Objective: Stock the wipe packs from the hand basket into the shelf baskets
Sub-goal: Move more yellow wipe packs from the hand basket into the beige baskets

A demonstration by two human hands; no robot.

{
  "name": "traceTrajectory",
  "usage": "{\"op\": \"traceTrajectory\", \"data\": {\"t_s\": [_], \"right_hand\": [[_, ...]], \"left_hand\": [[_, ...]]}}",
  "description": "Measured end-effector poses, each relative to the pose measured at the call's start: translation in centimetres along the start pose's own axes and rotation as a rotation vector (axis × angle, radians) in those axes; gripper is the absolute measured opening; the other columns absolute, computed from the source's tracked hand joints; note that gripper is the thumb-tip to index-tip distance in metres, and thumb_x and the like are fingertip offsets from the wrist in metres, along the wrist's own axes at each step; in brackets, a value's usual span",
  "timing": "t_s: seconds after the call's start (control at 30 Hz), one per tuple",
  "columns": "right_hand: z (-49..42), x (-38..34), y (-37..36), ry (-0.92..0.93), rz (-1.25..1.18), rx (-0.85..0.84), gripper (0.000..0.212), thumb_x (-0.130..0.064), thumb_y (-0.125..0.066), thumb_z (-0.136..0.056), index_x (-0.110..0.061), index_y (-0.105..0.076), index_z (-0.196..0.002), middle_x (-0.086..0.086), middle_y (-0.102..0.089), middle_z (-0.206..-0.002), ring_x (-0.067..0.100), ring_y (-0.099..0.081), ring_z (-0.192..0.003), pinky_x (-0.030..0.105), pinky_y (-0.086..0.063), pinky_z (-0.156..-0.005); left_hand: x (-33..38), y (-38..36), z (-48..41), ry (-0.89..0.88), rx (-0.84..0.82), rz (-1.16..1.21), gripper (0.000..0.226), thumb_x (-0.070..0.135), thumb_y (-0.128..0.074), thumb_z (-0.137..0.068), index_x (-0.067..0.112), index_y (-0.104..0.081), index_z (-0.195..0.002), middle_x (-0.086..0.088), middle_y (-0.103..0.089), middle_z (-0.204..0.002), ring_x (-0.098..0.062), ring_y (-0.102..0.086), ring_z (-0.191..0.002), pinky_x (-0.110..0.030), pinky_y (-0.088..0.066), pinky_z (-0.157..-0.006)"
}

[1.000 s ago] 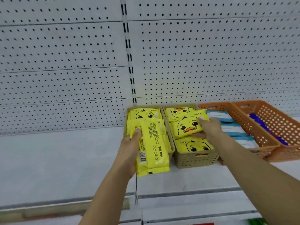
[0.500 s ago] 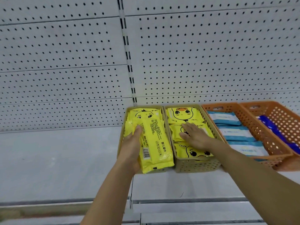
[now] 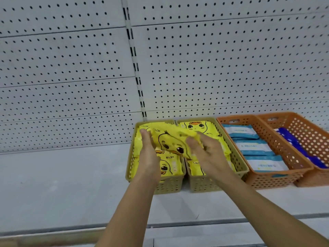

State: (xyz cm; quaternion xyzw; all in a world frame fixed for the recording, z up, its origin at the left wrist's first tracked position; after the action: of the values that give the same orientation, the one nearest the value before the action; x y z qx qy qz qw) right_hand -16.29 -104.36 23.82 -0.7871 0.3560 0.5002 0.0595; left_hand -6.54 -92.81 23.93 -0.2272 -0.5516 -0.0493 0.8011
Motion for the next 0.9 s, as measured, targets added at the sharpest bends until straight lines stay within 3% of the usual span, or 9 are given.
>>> {"op": "traceTrajectory", "data": {"t_s": [0.1,0.17,0.23,0.3,0.43,0.53,0.63,0.77,0.9], "right_hand": [[0.0,-0.7,1.0,-0.130,-0.076,0.119,0.041,-0.040,-0.041,-0.094,-0.015,-0.037,-0.061,-0.010,-0.036,-0.053,0.002,-0.032,-0.050,0.011,-0.031,-0.051],[-0.1,-0.5,1.1,-0.229,-0.121,0.172,0.044,-0.042,-0.034,-0.097,-0.011,-0.038,-0.066,-0.004,-0.032,-0.058,0.003,-0.030,-0.050,0.010,-0.029,-0.048],[0.0,-0.1,1.4,-0.311,-0.150,0.265,0.043,-0.040,-0.035,-0.099,-0.008,-0.044,-0.072,0.000,-0.032,-0.060,0.003,-0.030,-0.048,0.013,-0.028,-0.045],[0.1,0.3,1.6,-0.342,-0.165,0.352,0.042,-0.039,-0.039,-0.100,-0.009,-0.043,-0.071,0.001,-0.033,-0.060,0.005,-0.031,-0.049,0.018,-0.029,-0.047],[-0.3,1.4,3.0,-0.416,-0.145,0.413,0.048,-0.039,-0.043,-0.099,-0.019,-0.029,-0.058,-0.011,-0.027,-0.046,0.009,-0.033,-0.053,0.026,-0.028,-0.053],[-0.5,2.8,5.8,-0.465,-0.100,0.443,0.050,-0.041,-0.046,-0.098,-0.022,-0.030,-0.054,-0.006,-0.025,-0.047,0.009,-0.024,-0.043,0.027,-0.031,-0.058],[-0.4,3.9,8.8,-0.457,0.109,0.457,0.047,-0.036,-0.044,-0.100,-0.019,-0.027,-0.060,0.000,-0.024,-0.054,0.007,-0.023,-0.043,0.025,-0.024,-0.050],[-0.3,6.0,9.4,-0.527,0.287,0.326,0.045,-0.033,-0.045,-0.100,-0.016,-0.031,-0.060,0.002,-0.030,-0.054,0.016,-0.029,-0.050,0.029,-0.022,-0.051],[-0.4,7.8,8.6,-0.609,0.467,0.167,0.027,-0.028,-0.047,-0.098,-0.011,-0.049,-0.077,0.002,-0.049,-0.069,0.025,-0.048,-0.071,0.032,-0.029,-0.056]], "left_hand": [[-0.7,0.8,-0.5,-0.087,0.068,-0.149,0.076,0.084,-0.044,-0.073,0.034,-0.055,-0.129,0.007,-0.056,-0.135,-0.020,-0.052,-0.124,-0.056,-0.041,-0.104],[-0.9,0.9,-0.5,-0.253,0.145,-0.177,0.055,0.071,-0.048,-0.082,0.020,-0.063,-0.097,0.002,-0.062,-0.098,-0.017,-0.056,-0.092,-0.048,-0.050,-0.090],[-0.8,0.6,-0.3,-0.412,0.177,-0.155,0.059,0.061,-0.051,-0.086,0.002,-0.052,-0.084,-0.001,-0.048,-0.078,-0.019,-0.041,-0.072,-0.036,-0.042,-0.070],[-1.0,0.2,-0.3,-0.498,0.207,-0.121,0.054,0.048,-0.053,-0.093,-0.005,-0.048,-0.080,0.000,-0.041,-0.076,-0.019,-0.033,-0.069,-0.032,-0.033,-0.067],[-1.2,-0.8,-0.6,-0.398,0.184,-0.086,0.032,0.040,-0.059,-0.093,0.016,-0.052,-0.073,0.000,-0.041,-0.072,-0.011,-0.039,-0.065,-0.029,-0.032,-0.064],[-1.8,-1.2,-1.1,-0.339,0.013,-0.369,0.038,0.047,-0.052,-0.095,0.019,-0.050,-0.069,0.007,-0.045,-0.063,-0.010,-0.038,-0.056,-0.030,-0.033,-0.060],[-3.4,-1.4,-0.9,-0.435,-0.089,-0.804,0.026,0.045,-0.042,-0.097,0.028,-0.060,-0.089,0.010,-0.067,-0.090,-0.011,-0.060,-0.083,-0.035,-0.049,-0.078],[-7.3,-1.0,-0.7,-0.632,-0.197,-1.486,0.052,0.058,-0.029,-0.095,0.028,-0.046,-0.134,0.009,-0.046,-0.136,-0.014,-0.042,-0.124,-0.036,-0.034,-0.102],[-8.4,-0.3,-0.7,-0.764,-0.189,-1.619,0.071,0.065,-0.013,-0.089,0.025,-0.048,-0.137,0.005,-0.048,-0.141,-0.017,-0.046,-0.127,-0.037,-0.035,-0.102]]}}
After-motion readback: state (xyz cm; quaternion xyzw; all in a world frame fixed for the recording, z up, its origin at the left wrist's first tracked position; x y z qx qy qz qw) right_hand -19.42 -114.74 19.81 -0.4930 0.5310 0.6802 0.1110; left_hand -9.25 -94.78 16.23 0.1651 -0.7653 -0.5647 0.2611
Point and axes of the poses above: each hand's wrist, its own z-axis away from the middle knuckle, its own y-axis out of the back of the hand, x = y × z, the point moved 2 cm from there along -z, towards the middle knuckle
